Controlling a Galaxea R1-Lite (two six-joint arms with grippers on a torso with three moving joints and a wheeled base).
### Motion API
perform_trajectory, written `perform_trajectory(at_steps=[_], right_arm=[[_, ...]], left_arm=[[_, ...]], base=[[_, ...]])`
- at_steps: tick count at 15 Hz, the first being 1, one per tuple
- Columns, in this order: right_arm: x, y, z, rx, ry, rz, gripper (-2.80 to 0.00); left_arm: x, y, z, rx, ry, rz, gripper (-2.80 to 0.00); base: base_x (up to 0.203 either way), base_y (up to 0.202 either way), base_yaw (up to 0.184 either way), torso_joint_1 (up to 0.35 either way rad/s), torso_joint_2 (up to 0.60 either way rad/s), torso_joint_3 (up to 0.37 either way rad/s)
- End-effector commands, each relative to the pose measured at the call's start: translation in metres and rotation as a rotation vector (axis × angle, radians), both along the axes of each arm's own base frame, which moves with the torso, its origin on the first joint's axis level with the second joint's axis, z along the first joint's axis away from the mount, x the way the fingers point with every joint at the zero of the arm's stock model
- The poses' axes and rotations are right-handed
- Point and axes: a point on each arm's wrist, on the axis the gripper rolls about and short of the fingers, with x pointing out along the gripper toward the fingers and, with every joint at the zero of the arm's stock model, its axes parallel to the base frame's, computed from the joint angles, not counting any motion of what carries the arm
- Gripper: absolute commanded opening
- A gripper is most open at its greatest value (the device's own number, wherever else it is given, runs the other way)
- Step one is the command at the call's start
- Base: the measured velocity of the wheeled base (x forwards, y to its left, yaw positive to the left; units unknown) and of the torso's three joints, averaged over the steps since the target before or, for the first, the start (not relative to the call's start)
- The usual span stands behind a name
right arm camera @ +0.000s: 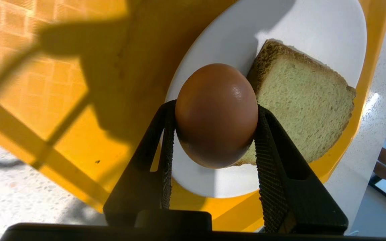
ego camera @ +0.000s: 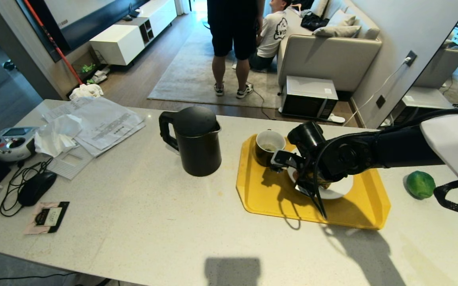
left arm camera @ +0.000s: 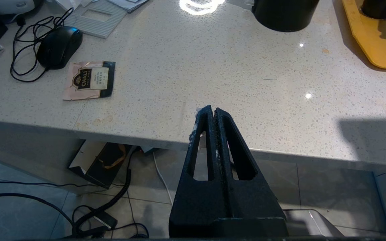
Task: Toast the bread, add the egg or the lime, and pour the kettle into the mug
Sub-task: Put the egg in the bowl
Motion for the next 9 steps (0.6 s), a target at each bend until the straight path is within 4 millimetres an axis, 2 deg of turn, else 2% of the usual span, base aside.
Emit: perform_trajectory(at_steps=[1,9], right_arm=[[0.0051,-0.0039,-0.0054,-0.012,0.01,-0.011,-2.8],[0.0072,-0.0107,-0.0059,-0.02,0.011,-0.03,-2.8]], left_arm=[[0.0001,0.0,0.0,-0.001,0.001,0.0,-2.8],[0.0001,0.0,0.0,-0.001,0.001,0.0,-2.8]], base=[[0.0,0.0,0.0,0.0,0.0,0.0],[0.0,0.0,0.0,0.0,0.0,0.0]])
